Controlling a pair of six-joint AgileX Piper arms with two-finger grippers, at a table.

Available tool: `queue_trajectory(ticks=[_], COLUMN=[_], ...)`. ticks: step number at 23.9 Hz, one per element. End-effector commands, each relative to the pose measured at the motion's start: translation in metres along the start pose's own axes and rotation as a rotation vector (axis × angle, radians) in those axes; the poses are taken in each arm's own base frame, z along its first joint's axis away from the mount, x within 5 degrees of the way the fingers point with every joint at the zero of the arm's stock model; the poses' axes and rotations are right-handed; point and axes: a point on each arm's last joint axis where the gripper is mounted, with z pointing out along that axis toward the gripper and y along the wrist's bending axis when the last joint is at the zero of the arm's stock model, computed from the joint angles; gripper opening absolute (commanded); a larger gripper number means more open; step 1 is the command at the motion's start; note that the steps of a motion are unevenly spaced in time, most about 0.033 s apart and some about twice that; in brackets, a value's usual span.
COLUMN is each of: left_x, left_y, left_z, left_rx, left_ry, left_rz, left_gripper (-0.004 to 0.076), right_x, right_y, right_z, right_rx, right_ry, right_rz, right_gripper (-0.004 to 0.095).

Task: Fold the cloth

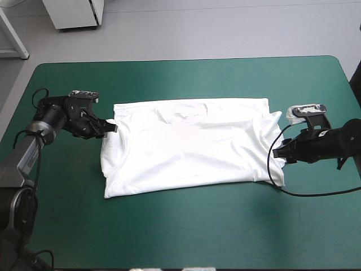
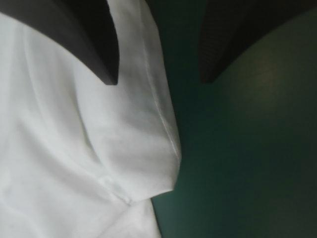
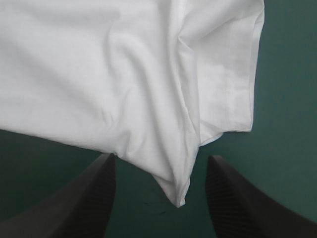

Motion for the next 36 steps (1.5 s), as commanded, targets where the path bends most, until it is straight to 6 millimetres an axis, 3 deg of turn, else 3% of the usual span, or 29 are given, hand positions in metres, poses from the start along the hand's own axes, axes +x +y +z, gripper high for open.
queue_trajectory(ticks=[1,7,22,24,28,32,36], left_x=[-0.015,-0.018,-0.015,-0.014,-0.014,-0.014,-0.032], left_y=[0.004,0.005,0.002,0.002,0.002,0.0,-0.018], left_z=[-0.01,0.002,0.04,0.043,0.043,0.037,-0.009], left_rx=[0.009,0.013,0.086,0.087,0.094,0.105,0.154], left_ry=[-0.066,-0.032,0.06,0.07,0.071,0.075,0.017], left_rz=[-0.012,0.009,-0.034,-0.035,-0.041,-0.041,-0.003], left_gripper=[0.0375,0.0375,0.0373,0.0313,-0.0012,-0.0009,-0.0009], right_x=[-0.012,-0.021,-0.03,-0.03,-0.031,-0.036,-0.038], right_y=[0.007,0.018,0.022,0.023,0.023,0.025,0.025], right_z=[-0.01,-0.007,-0.013,-0.013,-0.015,-0.021,-0.024], right_rx=[-0.004,-0.006,-0.02,-0.025,-0.026,-0.023,-0.021], right_ry=[-0.064,-0.051,-0.063,-0.059,-0.062,-0.084,-0.093], right_rz=[-0.03,-0.084,-0.095,-0.093,-0.095,-0.104,-0.107], right_gripper=[0.0527,0.0527,0.0526,0.0511,0.0499,0.0492,0.0486])
